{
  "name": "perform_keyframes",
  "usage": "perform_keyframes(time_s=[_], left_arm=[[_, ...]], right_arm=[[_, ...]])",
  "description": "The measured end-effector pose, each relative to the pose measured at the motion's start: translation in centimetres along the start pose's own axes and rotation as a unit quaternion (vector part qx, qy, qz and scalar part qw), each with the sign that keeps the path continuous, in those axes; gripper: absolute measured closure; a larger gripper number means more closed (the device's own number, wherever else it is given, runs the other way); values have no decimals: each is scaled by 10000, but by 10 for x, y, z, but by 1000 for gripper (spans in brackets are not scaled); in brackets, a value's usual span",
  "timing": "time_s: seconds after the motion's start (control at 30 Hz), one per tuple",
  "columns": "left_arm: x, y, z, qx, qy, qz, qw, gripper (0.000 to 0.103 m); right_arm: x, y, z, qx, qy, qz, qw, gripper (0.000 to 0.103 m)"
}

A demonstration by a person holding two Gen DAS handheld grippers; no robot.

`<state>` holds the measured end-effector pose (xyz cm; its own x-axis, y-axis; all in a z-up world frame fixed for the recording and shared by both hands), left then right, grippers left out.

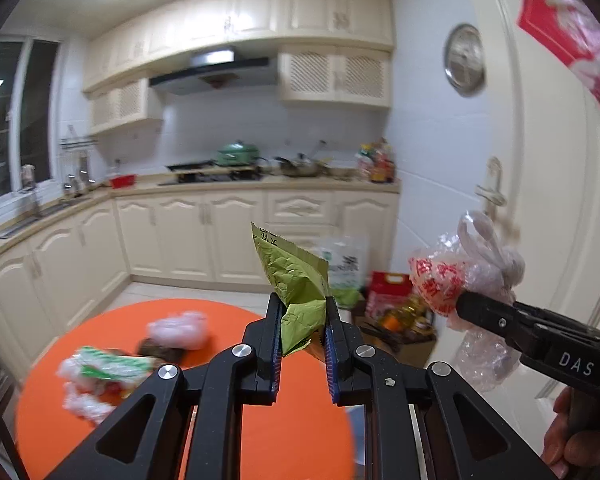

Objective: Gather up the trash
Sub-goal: 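Carry the plastic bag and green wrapper with both tools to the blue bin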

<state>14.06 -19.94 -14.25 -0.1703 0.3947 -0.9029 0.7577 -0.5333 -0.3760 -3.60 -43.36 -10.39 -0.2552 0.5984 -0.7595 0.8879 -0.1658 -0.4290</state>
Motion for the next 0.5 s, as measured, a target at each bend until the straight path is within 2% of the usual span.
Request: perform_keyframes(time_s=[0.27, 0.5], left_arm=[[4, 69, 49, 852, 183, -537, 9947, 89], [12, 145, 79, 1269, 280, -1177, 9845, 89]], right_arm=[[-21, 25, 104, 704, 648, -128, 9953, 57], [-22, 67, 198, 1193, 1280, -486, 9834, 57]])
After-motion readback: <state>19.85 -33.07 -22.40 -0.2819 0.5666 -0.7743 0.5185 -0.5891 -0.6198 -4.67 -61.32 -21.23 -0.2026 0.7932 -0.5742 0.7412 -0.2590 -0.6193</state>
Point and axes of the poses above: each gripper's, at about its wrist camera, not at the fingertips, and y roughly the way its jaws point, z to its right, x to its underside, the point moved 2 cm from there along y, roughly the way its jaws point, and after that the axes turned 15 degrees about y, right-handed, at the moved point
